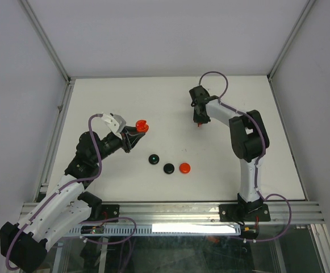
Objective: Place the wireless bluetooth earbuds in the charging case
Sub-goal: Pick up the earbud from the center of the board.
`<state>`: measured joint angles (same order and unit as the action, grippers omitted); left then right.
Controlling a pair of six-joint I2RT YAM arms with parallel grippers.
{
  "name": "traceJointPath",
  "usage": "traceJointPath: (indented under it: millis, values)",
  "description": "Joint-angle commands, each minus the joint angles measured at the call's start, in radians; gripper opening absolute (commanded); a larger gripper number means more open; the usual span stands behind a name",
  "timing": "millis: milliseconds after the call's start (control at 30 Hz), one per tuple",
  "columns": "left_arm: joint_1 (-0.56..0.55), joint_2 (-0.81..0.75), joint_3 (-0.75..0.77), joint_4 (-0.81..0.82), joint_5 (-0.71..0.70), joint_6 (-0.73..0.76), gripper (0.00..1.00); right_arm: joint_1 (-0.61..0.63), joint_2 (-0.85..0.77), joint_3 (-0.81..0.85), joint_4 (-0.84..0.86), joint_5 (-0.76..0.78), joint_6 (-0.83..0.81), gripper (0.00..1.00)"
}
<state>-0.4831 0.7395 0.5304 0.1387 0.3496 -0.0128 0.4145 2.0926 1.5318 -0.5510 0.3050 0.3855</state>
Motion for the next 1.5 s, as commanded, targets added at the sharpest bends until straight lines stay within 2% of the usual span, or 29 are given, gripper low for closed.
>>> traceJointPath:
  millis: [0, 400, 600, 767, 900, 1267, 1467]
  values:
    - [0.004, -0.012, 0.043, 0.028, 0.027, -0.019, 0.00, 0.030, -0.083, -0.068, -0.038, -0.041, -0.028, 0.19]
    - [0.004, -0.010, 0.042, 0.032, 0.032, -0.024, 0.00, 0.117, -0.261, -0.308, -0.093, -0.092, -0.060, 0.22]
    - [0.004, -0.004, 0.042, 0.034, 0.034, -0.026, 0.00, 0.122, -0.324, -0.383, -0.101, -0.131, -0.059, 0.24]
    - [0.004, 0.004, 0.042, 0.035, 0.041, -0.029, 0.00, 0.122, -0.320, -0.376, -0.112, -0.166, -0.055, 0.32]
    - [0.004, 0.004, 0.042, 0.035, 0.042, -0.029, 0.00, 0.122, -0.309, -0.371, -0.123, -0.168, -0.048, 0.33]
    - [0.004, 0.009, 0.042, 0.037, 0.046, -0.030, 0.00, 0.121, -0.278, -0.368, -0.152, -0.158, -0.051, 0.33]
    - [0.004, 0.011, 0.041, 0.036, 0.045, -0.029, 0.00, 0.121, -0.248, -0.371, -0.144, -0.139, -0.050, 0.29]
